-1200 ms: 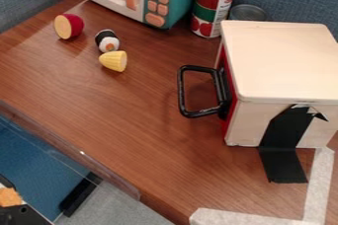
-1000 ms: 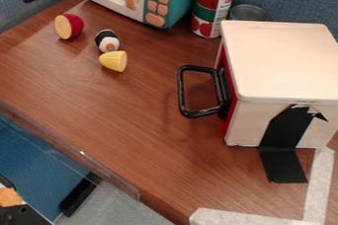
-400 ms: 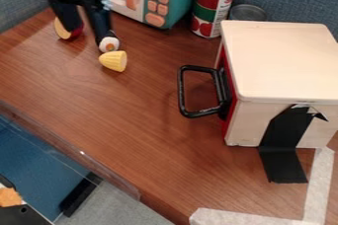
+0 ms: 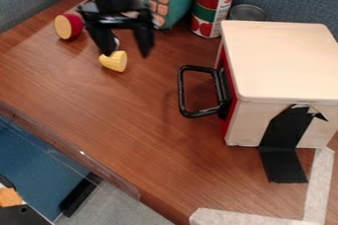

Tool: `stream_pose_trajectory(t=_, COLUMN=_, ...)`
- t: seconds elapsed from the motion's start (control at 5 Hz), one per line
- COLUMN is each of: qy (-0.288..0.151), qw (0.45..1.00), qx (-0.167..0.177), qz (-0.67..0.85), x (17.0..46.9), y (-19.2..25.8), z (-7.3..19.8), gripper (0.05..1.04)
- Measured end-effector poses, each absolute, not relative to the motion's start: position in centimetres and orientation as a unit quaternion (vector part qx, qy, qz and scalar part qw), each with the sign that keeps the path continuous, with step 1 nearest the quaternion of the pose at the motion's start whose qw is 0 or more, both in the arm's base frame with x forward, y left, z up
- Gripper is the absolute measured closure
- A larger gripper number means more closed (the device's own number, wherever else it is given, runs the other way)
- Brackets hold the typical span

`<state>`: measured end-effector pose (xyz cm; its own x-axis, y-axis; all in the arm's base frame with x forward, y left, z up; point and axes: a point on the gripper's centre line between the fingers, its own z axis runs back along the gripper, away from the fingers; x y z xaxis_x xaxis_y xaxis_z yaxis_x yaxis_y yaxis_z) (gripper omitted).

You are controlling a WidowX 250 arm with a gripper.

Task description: Open the drawer

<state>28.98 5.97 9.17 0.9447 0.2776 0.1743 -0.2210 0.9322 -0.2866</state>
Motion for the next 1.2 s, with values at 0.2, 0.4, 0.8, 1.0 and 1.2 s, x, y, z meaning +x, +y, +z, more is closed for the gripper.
stream_pose_trajectory(t=0.2, qy=-0.108, qw=0.974, qx=-0.135, qz=0.146, x=29.8, y=3.9, z=9.1, gripper=0.083)
stream_pose_trajectory(t=0.4, qy=-0.111, qw=0.972, qx=-0.134, qz=0.158, x=30.6, y=2.3, z=8.8, gripper=0.083)
stream_pose_trajectory(t=0.8, qy=-0.122, qw=0.97, qx=-0.118, qz=0.177, x=31.7, y=0.2, z=7.3, gripper=0.083)
stream_pose_trajectory(t=1.0, qy=-0.118, qw=0.97, qx=-0.108, qz=0.181, x=31.9, y=0.1, z=6.4, gripper=0.083)
stream_pose_trajectory(t=1.2, qy=-0.118, qw=0.971, qx=-0.102, qz=0.181, x=32.0, y=0.3, z=5.8, gripper=0.083)
